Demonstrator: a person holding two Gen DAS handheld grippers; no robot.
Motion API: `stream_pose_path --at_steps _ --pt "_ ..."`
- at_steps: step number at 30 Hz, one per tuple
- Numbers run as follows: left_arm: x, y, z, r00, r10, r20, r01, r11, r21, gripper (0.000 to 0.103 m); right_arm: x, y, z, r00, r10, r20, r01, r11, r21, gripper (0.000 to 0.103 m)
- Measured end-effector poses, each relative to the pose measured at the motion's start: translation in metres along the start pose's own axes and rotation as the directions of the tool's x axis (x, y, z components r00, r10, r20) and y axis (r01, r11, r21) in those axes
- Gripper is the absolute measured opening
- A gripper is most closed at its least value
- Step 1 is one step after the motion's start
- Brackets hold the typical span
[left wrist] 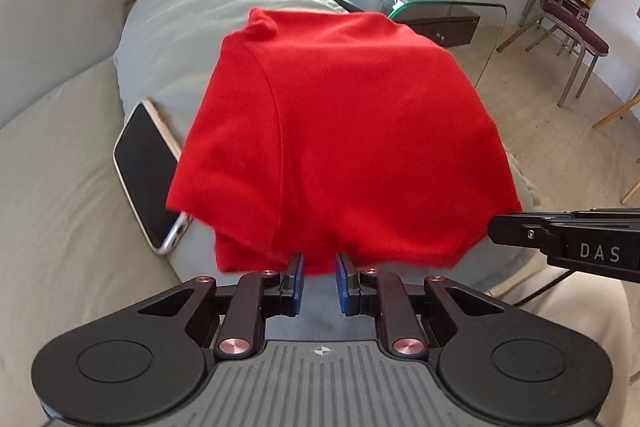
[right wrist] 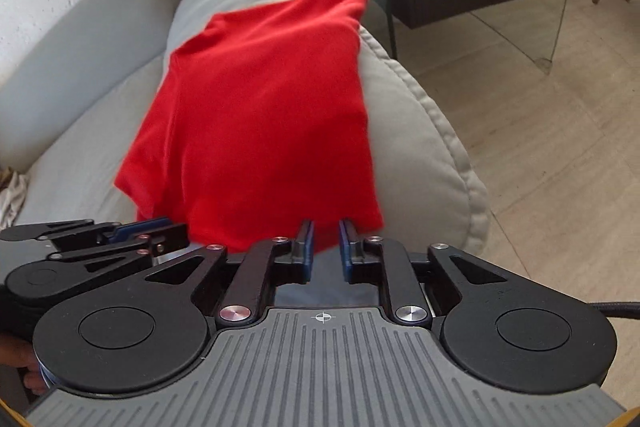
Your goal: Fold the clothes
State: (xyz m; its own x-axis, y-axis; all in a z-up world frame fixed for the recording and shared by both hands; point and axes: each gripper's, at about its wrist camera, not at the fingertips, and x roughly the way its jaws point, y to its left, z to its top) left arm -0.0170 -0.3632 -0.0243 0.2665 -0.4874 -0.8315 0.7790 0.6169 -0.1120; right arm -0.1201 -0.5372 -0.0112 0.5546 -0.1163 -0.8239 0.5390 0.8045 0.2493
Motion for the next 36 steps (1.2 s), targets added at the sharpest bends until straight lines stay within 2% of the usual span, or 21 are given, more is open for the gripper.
stream_pose_path --at_steps 1,2,6,10,17,20,22,25,27,31,32,33,36 --pt "-0.006 -0.001 -0.004 1.000 -0.004 0.002 0.004 1.000 -0.005 0.017 -0.006 -0.001 -0.004 1.000 -0.013 -0.016 0.014 1.000 0.006 0.056" --pt "-0.012 -0.002 -0.008 1.000 -0.009 0.004 0.009 1.000 -0.009 0.017 -0.014 0.000 -0.006 1.000 -0.005 -0.009 0.005 1.000 0.017 0.059" --pt "-0.037 -0.005 -0.017 0.998 0.025 0.057 -0.025 1.000 0.006 0.033 -0.049 0.005 -0.011 0.998 0.048 0.043 -0.050 0.998 0.040 0.067" --pt "-0.056 -0.001 -0.030 0.996 0.022 0.081 -0.020 0.999 -0.034 0.035 -0.068 0.019 -0.015 0.995 0.060 0.084 -0.065 0.996 0.056 0.069" --pt "-0.075 0.000 -0.052 0.996 -0.004 0.088 0.010 0.998 -0.064 0.041 -0.081 0.037 -0.037 0.994 0.082 0.073 -0.087 0.994 0.065 0.070" --pt "-0.081 0.000 -0.055 0.996 0.018 0.092 -0.010 0.997 -0.080 0.054 -0.089 0.039 -0.042 0.994 0.084 0.076 -0.091 0.992 0.089 0.075" --pt "-0.087 0.000 -0.054 0.995 0.026 0.097 -0.018 0.997 -0.080 0.062 -0.096 0.041 -0.042 0.993 0.085 0.082 -0.093 0.991 0.096 0.082" --pt "-0.100 -0.002 -0.047 0.992 0.040 0.116 -0.032 0.997 -0.076 0.073 -0.111 0.048 -0.030 0.993 0.074 0.093 -0.081 0.994 0.070 0.085" --pt "-0.110 -0.004 -0.038 0.989 0.053 0.135 -0.044 0.997 -0.065 0.087 -0.121 0.053 -0.022 0.993 0.067 0.100 -0.072 0.996 0.053 0.089" --pt "-0.133 -0.012 -0.018 0.985 0.058 0.162 -0.056 0.998 -0.014 0.097 -0.150 0.059 -0.002 0.983 0.093 0.156 -0.099 0.994 0.035 0.093" --pt "-0.139 -0.015 -0.013 0.983 0.059 0.175 -0.060 0.998 0.000 0.102 -0.157 0.059 0.003 0.981 0.108 0.163 -0.116 0.992 0.040 0.094" --pt "-0.145 -0.018 -0.008 0.981 0.060 0.187 -0.063 0.998 0.015 0.102 -0.163 0.059 0.009 0.980 0.114 0.165 -0.122 0.992 0.039 0.095" --pt "-0.155 -0.024 0.005 0.978 0.046 0.205 -0.054 0.998 0.036 0.102 -0.178 0.067 0.020 0.983 0.053 0.176 -0.054 0.999 0.001 0.096"
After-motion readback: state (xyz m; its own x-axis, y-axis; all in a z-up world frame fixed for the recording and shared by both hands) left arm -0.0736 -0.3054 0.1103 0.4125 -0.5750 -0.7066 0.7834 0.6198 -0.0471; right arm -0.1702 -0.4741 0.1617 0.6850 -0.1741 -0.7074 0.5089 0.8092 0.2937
